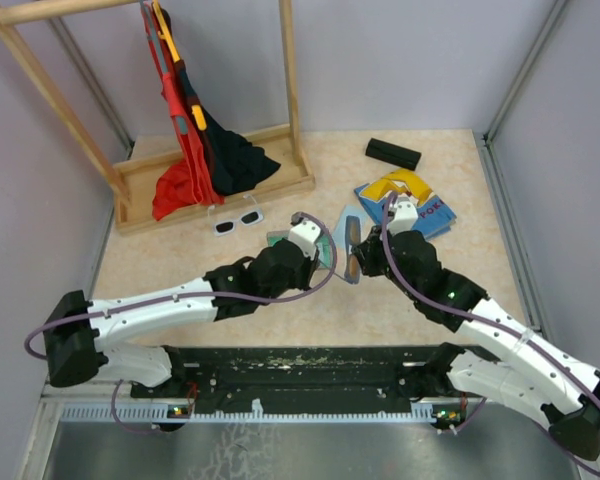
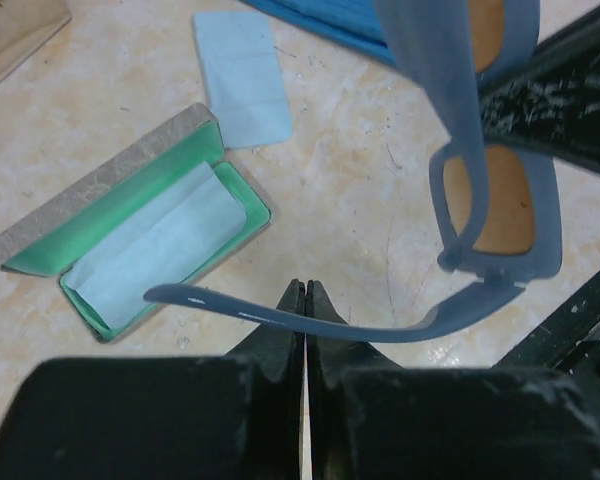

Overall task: Organize the sunglasses
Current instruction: Fold the sunglasses, then adjust the sunglasses case at the center of the board.

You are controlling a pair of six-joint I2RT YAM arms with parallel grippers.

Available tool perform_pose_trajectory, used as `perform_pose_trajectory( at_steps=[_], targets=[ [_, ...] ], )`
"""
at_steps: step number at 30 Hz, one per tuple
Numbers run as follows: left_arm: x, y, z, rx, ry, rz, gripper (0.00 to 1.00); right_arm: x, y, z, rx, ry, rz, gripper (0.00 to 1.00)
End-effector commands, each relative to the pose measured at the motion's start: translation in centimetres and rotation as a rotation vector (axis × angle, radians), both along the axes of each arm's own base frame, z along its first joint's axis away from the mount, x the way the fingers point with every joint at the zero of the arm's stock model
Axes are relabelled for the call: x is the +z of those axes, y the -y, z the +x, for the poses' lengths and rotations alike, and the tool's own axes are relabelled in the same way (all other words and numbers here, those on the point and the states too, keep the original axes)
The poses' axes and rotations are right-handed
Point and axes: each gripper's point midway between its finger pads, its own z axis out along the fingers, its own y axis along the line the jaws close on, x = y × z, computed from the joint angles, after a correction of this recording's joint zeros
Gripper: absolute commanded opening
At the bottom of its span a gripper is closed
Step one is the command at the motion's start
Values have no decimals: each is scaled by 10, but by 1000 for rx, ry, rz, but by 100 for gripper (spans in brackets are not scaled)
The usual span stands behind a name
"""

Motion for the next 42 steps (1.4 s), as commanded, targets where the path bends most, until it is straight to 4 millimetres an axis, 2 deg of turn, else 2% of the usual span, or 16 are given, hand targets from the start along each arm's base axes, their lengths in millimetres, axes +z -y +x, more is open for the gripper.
perform_pose_trajectory(
  at_steps=[1, 12, 15, 19, 21, 22, 24, 26, 31, 37, 39, 42],
  targets=[
    [20, 13, 12, 1, 58, 2, 1, 19, -20, -6, 135, 62, 43, 0],
    [18, 40, 17, -71, 57, 52, 1, 9, -41, -18, 279, 41, 49, 0],
    [15, 44, 20, -82, 63, 85, 3, 5, -47, -22, 326, 39, 34, 0],
    [15, 48, 19, -113, 70, 103, 13, 1, -45, -21, 317, 17, 21, 0],
    [18, 42, 22, -108, 85, 118, 26, -2, -29, -13, 197, -5, 13, 0],
    [19, 35, 25, -95, 91, 128, 34, -6, -15, -7, 107, -17, -7, 0],
    [23, 15, 40, -69, 93, 131, 47, -15, 19, 3, -77, -47, -44, 0],
    [30, 0, 54, -96, 101, 112, 58, -22, 37, 8, -146, -77, -46, 0],
    [48, -17, 93, -228, 200, 130, 78, -39, 44, 10, -138, -132, -16, 0],
    [35, -13, 137, -451, 187, 228, 79, -46, 39, -2, -79, -151, 1, 0],
    [20, -14, 151, -478, 141, 267, 81, -49, 39, -6, -69, -152, 14, 0],
    [1, -16, 161, -537, 99, 325, 81, -54, 40, -13, -55, -155, 21, 0]
  ],
)
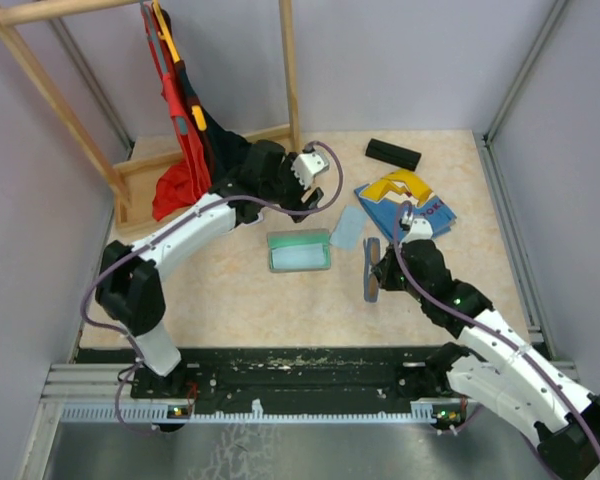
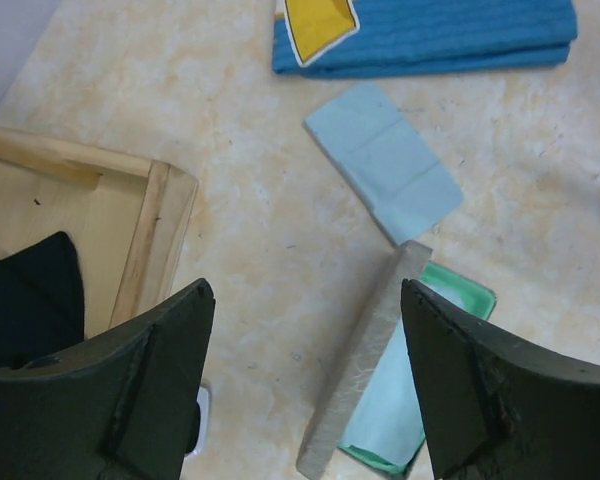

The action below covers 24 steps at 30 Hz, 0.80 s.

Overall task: Organize the sunglasses
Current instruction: Adjust the sunglasses case at the center of the board.

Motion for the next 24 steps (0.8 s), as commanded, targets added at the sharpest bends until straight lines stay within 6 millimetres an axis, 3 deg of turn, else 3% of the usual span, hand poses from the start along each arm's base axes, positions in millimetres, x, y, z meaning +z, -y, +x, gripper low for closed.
perform_pose_trajectory(
  at_steps=[1, 10, 18, 24],
  targets=[
    [-33, -1, -2, -184, -68, 126, 81, 10, -3, -5, 18, 42, 61, 0],
    [-95, -4, -17, -296, -237, 233, 81, 8, 8, -15, 7, 56, 52, 0],
    [-117, -10, -12, -267, -249, 276, 80, 10, 7, -17, 12, 58, 62, 0],
    [-125, -6, -15, -285, -272, 266, 68, 10, 10, -18, 4, 61, 60, 0]
  ],
)
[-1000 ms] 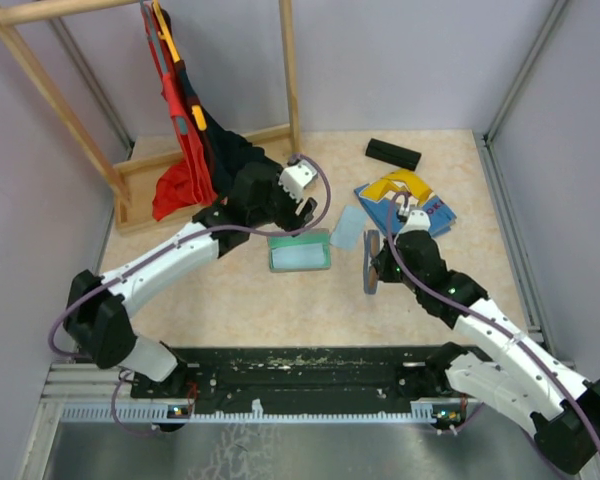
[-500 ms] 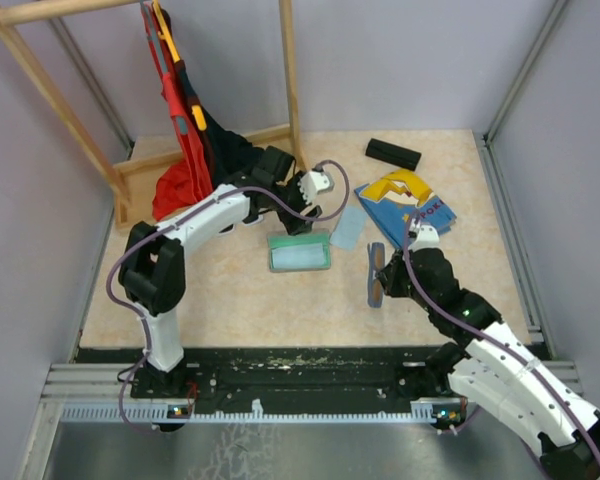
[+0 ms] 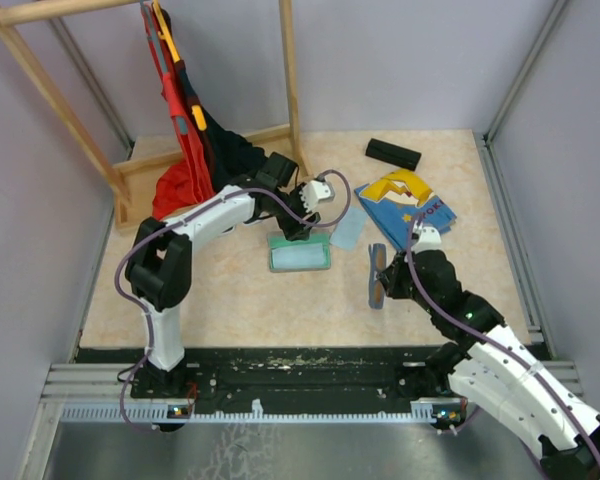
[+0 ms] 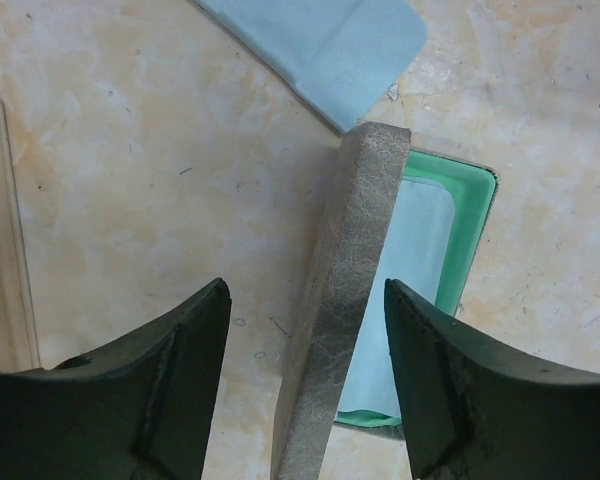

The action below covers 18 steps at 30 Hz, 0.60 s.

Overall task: Organize the sunglasses
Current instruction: Adjust the sunglasses case at the center of the board.

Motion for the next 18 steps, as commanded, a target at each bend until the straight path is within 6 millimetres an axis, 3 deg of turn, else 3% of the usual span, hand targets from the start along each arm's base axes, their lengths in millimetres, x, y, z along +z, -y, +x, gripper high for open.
perform_pose_trajectory(
  at_steps=[1, 8, 18],
  targets=[
    [-11, 3, -5, -37, -25, 2, 66, 11, -2, 3, -7, 40, 36, 0],
    [-21, 2, -11, -45, -64, 17, 52, 11, -2, 3, -5, 39, 39, 0],
    [-16, 4, -19, -32, -111, -3, 33, 13, -2, 3, -2, 48, 45, 0]
  ],
)
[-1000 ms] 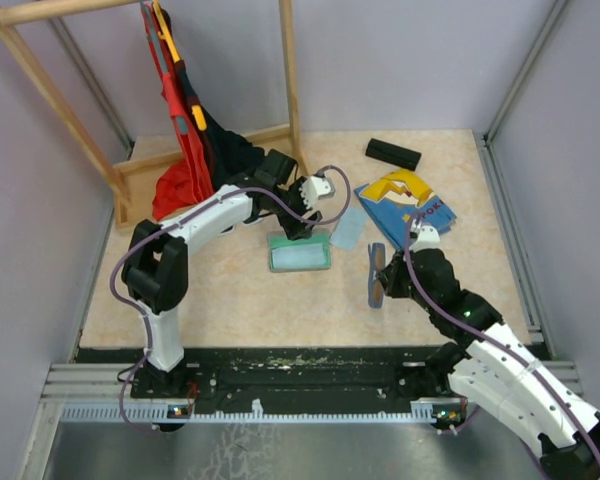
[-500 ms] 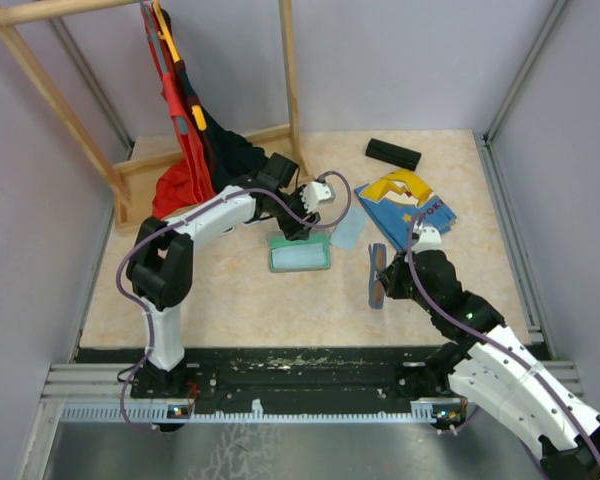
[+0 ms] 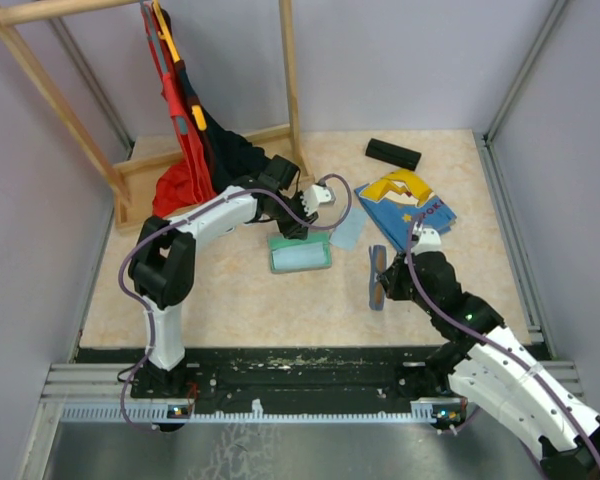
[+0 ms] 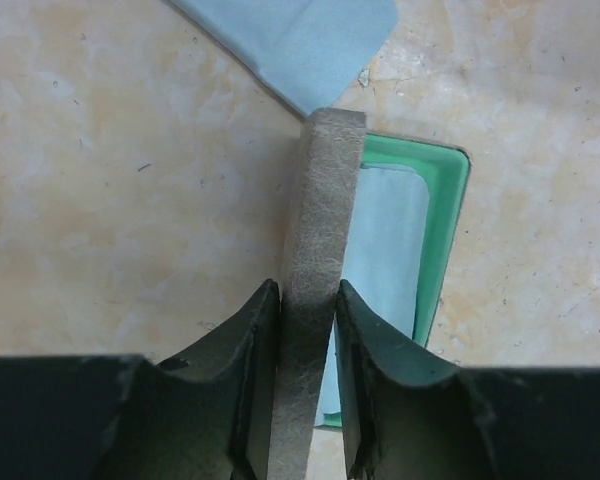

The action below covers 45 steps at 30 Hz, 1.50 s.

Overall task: Organize the sunglasses
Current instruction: Adjust the sunglasses case at the center of the board.

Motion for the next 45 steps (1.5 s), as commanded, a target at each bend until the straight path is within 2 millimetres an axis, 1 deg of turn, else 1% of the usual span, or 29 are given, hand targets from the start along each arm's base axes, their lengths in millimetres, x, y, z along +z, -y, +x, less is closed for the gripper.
perform_pose_trajectory(
  at_steps=[1, 5, 7, 13, 17, 20, 22, 23, 27, 30, 32, 33, 35, 37, 41, 45],
  targets=[
    [1, 3, -8, 10, -49, -16, 31, 17, -4, 5, -2, 53, 47, 0],
    [7, 0, 6, 148, -15, -25, 30, 18, -3, 5, -8, 60, 54, 0],
    [8, -1, 8, 203, -19, -39, 29, 18, -2, 4, -13, 63, 59, 0],
    [21, -8, 14, 417, 4, -84, 26, 15, -2, 3, -17, 57, 63, 0],
    [41, -12, 11, 563, 19, -136, 27, 15, -1, 3, -20, 57, 63, 0],
    [53, -18, 7, 715, -3, -182, 26, 14, 1, 3, -36, 52, 63, 0],
    [58, -14, -6, 742, -54, -235, 24, 13, 1, 4, -46, 53, 68, 0],
    [60, -13, -10, 765, -58, -258, 23, 13, 1, 4, -45, 55, 71, 0],
    [56, -22, -23, 866, -42, -273, 21, 14, 1, 3, -47, 58, 83, 0],
    [53, -29, -28, 971, -68, -269, 14, 13, 4, 3, -65, 56, 81, 0],
    [51, -33, -33, 1038, -87, -254, 12, 13, 5, 3, -76, 50, 79, 0],
    [49, -35, -37, 1092, -102, -248, 13, 12, 6, 3, -80, 45, 77, 0],
    [46, -37, -44, 1141, -114, -235, 17, 10, 6, 3, -89, 34, 78, 0],
    [44, -41, -50, 1185, -83, -231, 18, 9, 6, 3, -100, 26, 85, 0],
    [38, -43, -63, 1250, -37, -236, 18, 7, 4, 3, -100, 14, 95, 0],
    [25, -47, -73, 1300, -39, -228, 17, 6, 3, 3, -96, 9, 98, 0]
  ],
)
